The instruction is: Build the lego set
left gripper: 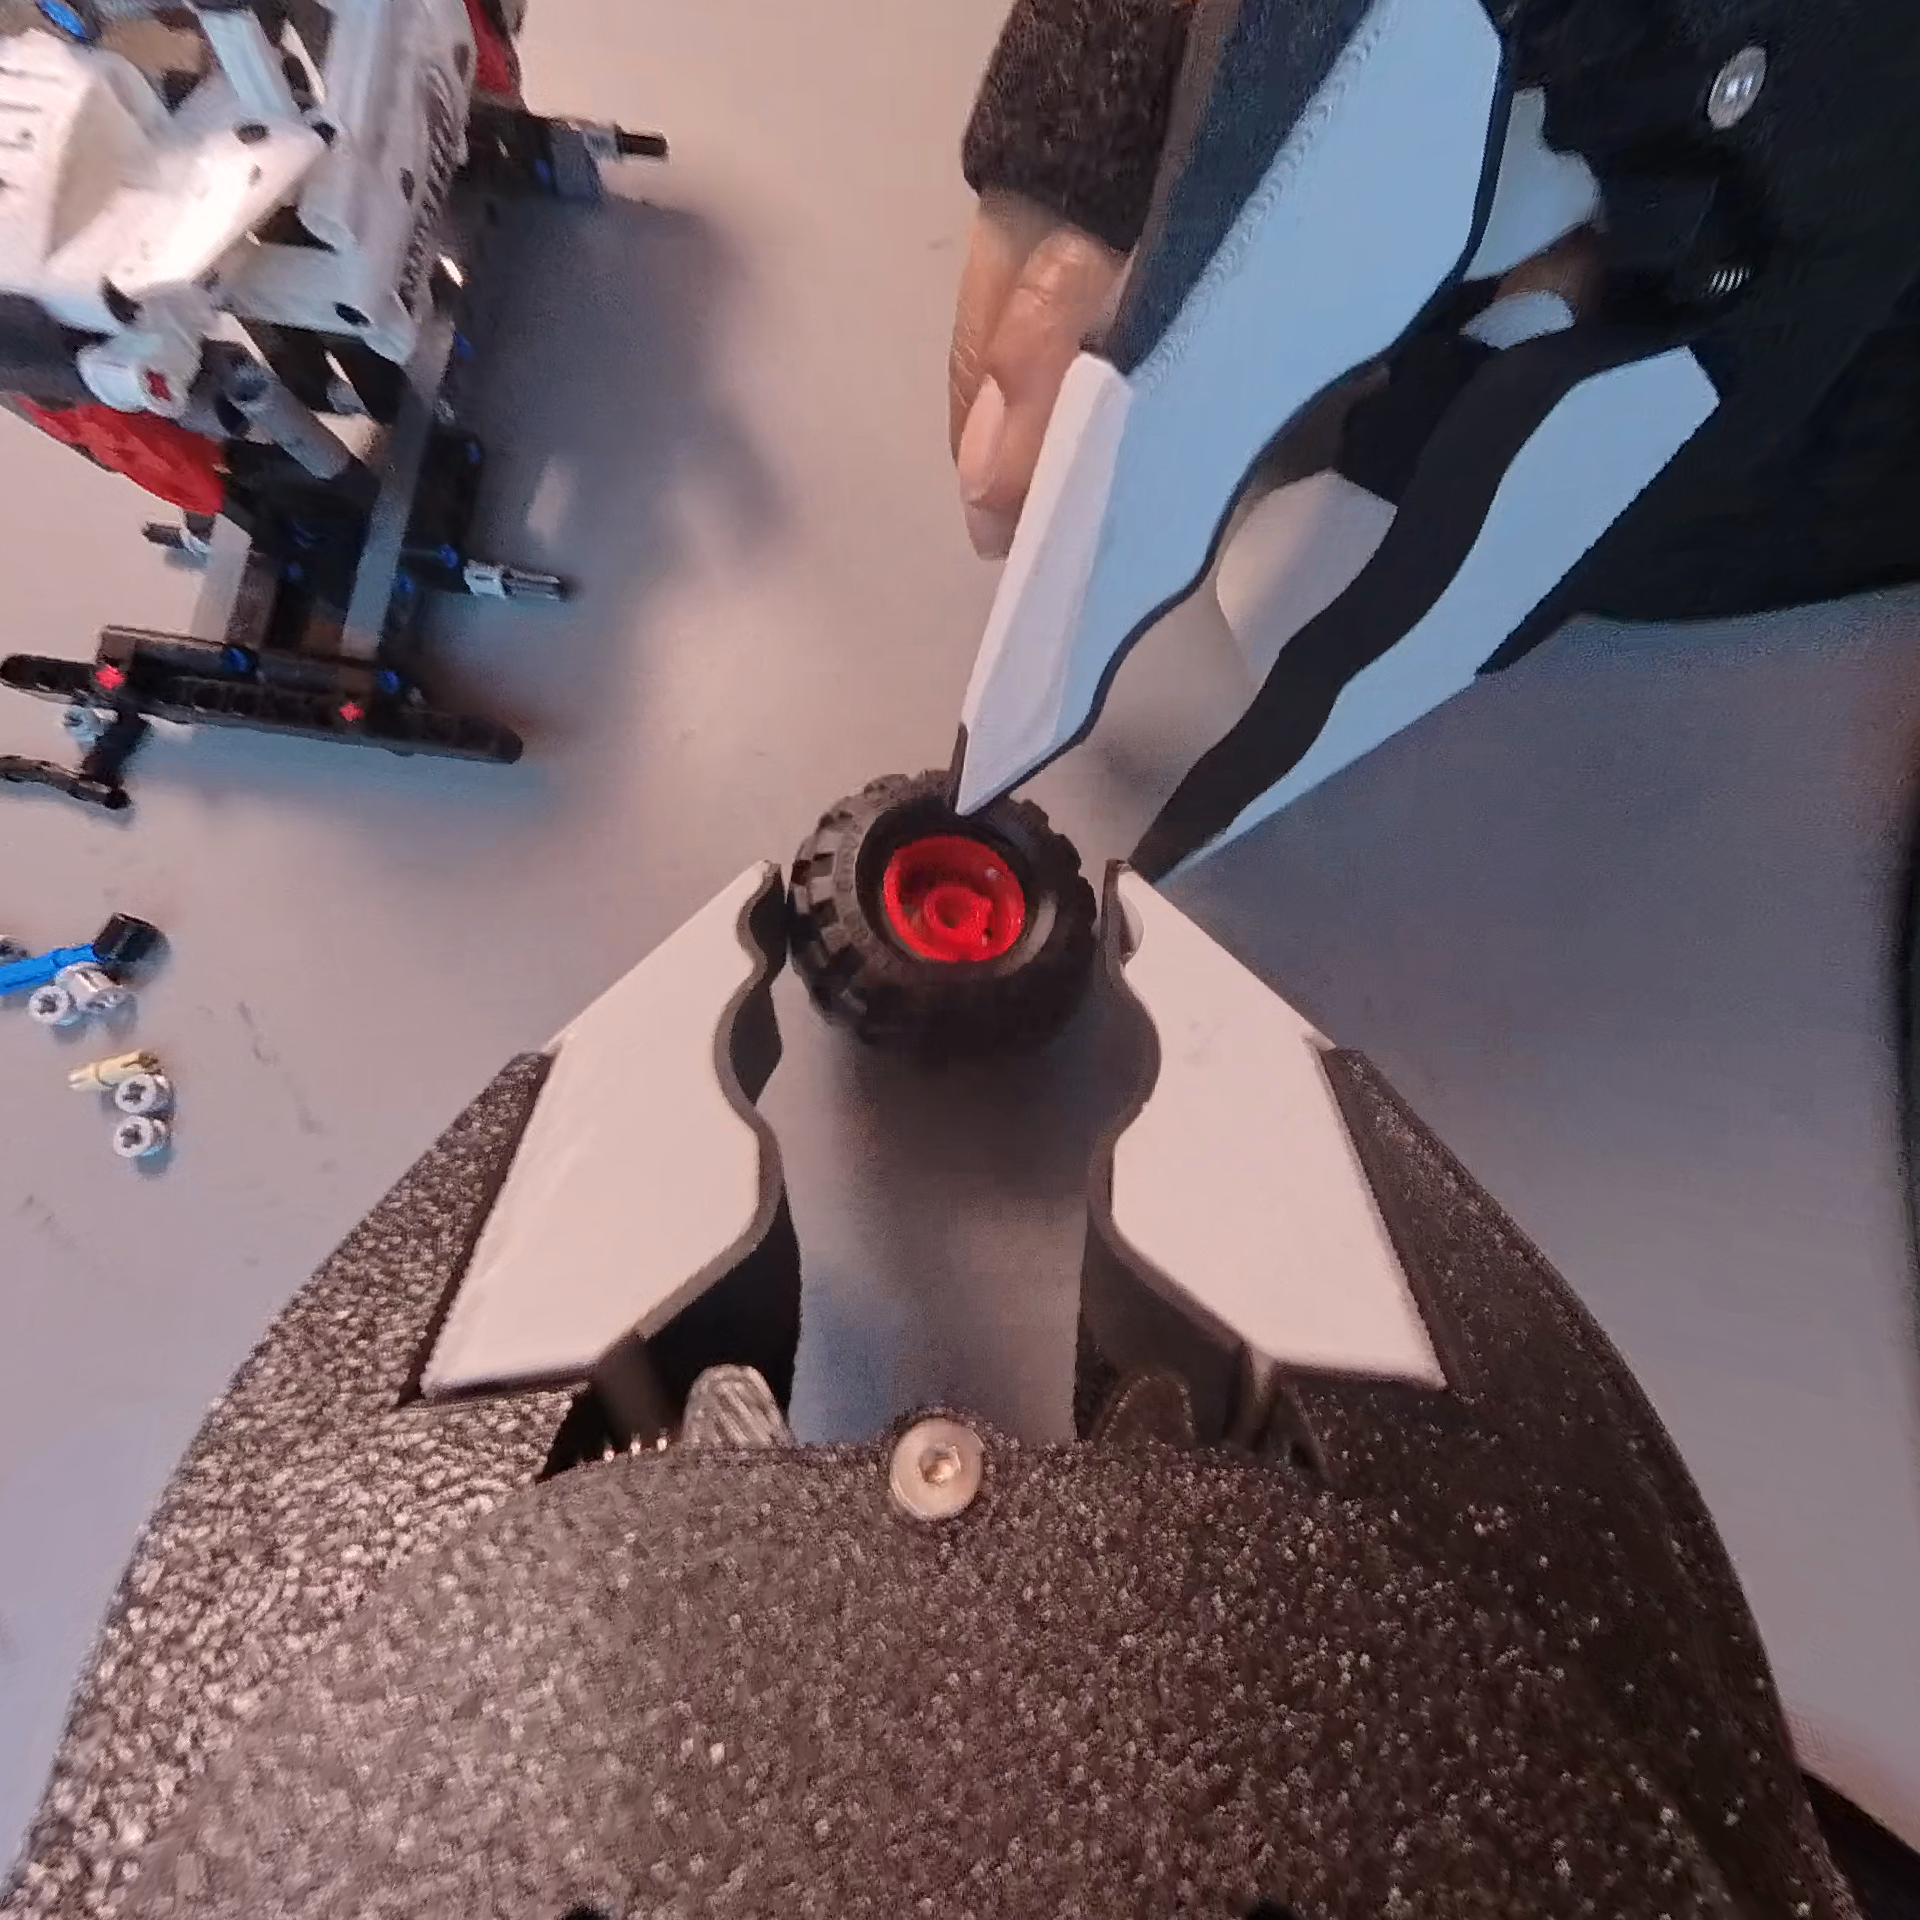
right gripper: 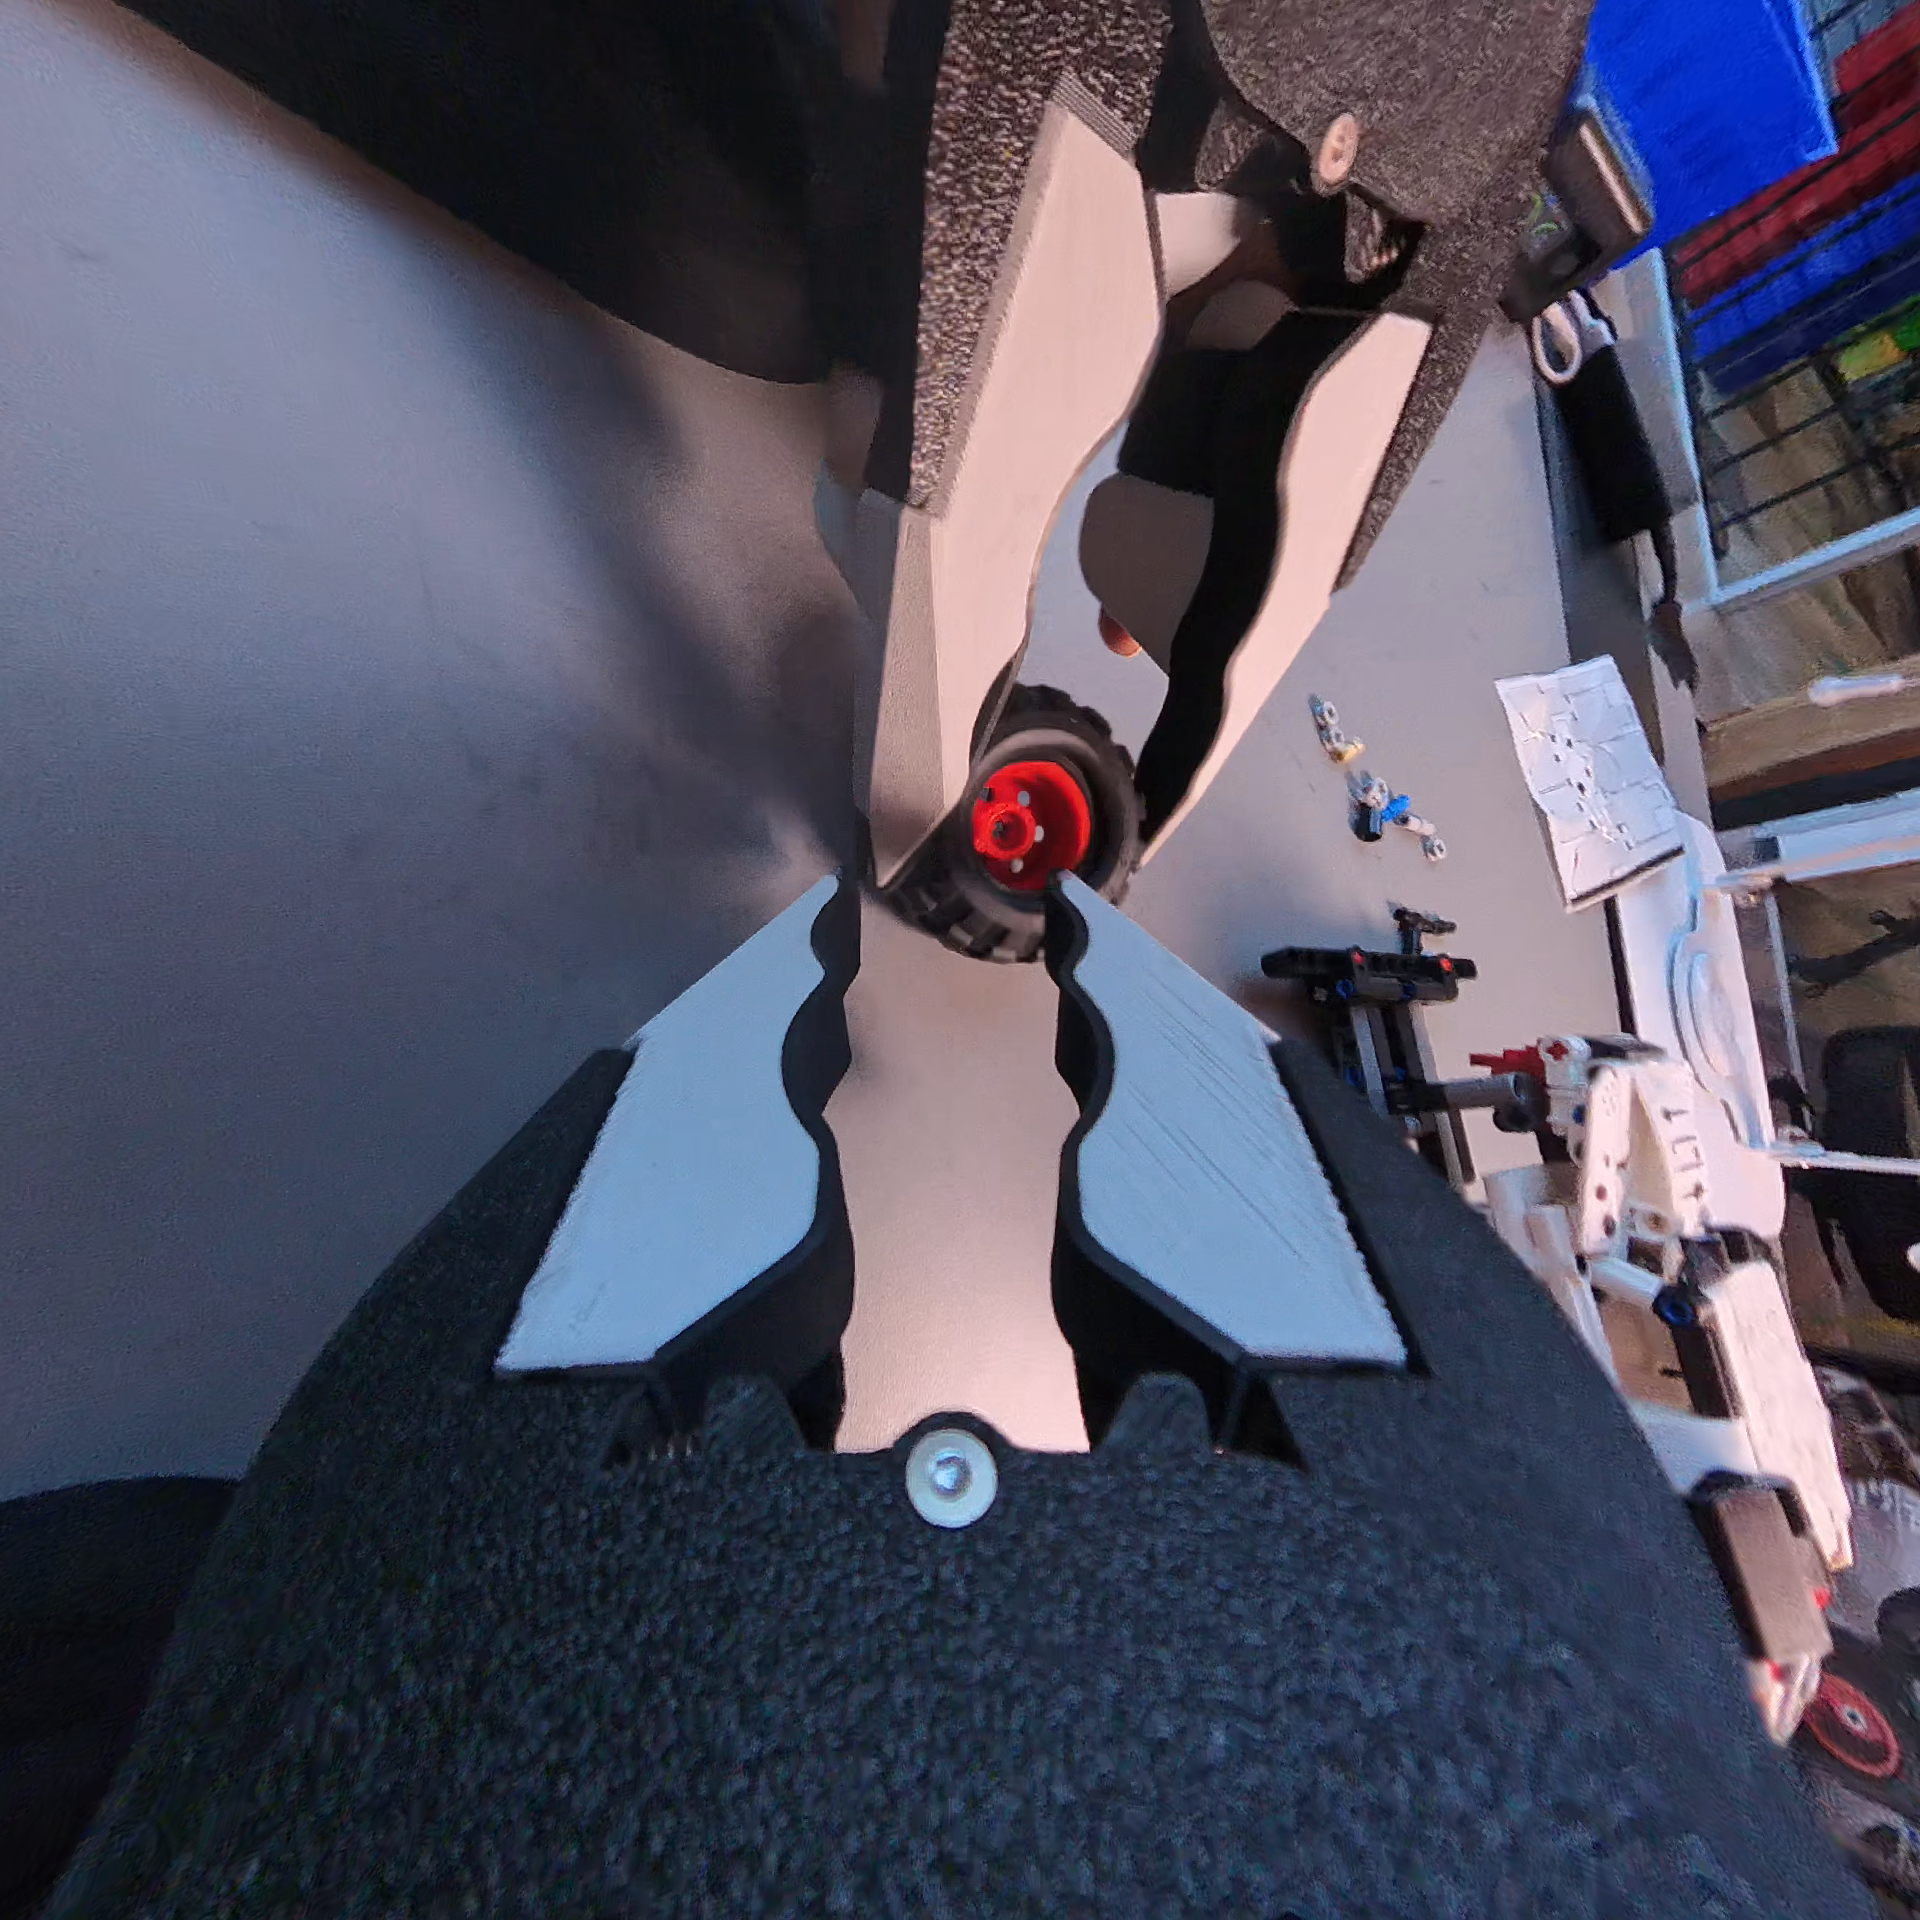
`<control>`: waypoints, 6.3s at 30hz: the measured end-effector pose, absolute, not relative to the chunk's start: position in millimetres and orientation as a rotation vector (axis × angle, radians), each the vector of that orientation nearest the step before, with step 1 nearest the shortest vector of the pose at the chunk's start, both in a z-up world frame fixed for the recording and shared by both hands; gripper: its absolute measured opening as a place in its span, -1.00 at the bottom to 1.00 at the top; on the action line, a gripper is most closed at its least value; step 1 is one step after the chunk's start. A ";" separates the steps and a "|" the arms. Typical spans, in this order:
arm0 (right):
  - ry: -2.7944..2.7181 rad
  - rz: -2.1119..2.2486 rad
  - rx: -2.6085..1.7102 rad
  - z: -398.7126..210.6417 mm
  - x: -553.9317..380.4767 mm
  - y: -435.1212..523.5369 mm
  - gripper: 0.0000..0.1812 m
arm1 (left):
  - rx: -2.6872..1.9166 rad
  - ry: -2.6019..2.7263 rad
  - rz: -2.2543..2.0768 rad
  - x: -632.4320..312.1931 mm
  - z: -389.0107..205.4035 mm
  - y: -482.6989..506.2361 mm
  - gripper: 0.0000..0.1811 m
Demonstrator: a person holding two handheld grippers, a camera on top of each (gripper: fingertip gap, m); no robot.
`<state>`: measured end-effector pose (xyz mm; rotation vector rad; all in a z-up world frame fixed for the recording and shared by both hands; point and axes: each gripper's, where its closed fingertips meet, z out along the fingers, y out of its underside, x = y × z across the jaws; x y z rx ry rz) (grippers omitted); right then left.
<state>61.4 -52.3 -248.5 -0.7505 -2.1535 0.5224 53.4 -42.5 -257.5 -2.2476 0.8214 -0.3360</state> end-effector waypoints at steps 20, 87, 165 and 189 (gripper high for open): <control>-2.286 0.504 -0.904 -248.5 46.8 -79.5 -0.69 | -2.063 1.272 -0.470 45.7 -269.1 -67.3 -0.29; -1.658 -0.006 -0.226 -202.9 74.6 -60.0 -0.71 | -2.159 0.508 -1.522 76.9 -202.1 -69.7 -0.61; -1.142 1.598 -1.567 -154.1 47.1 -29.1 -0.75 | -1.598 0.755 -0.300 50.1 -148.8 -34.6 -0.74; -1.459 0.508 -0.482 -140.9 77.3 -63.1 -0.63 | -1.293 1.163 0.380 77.3 -147.1 -69.6 -0.76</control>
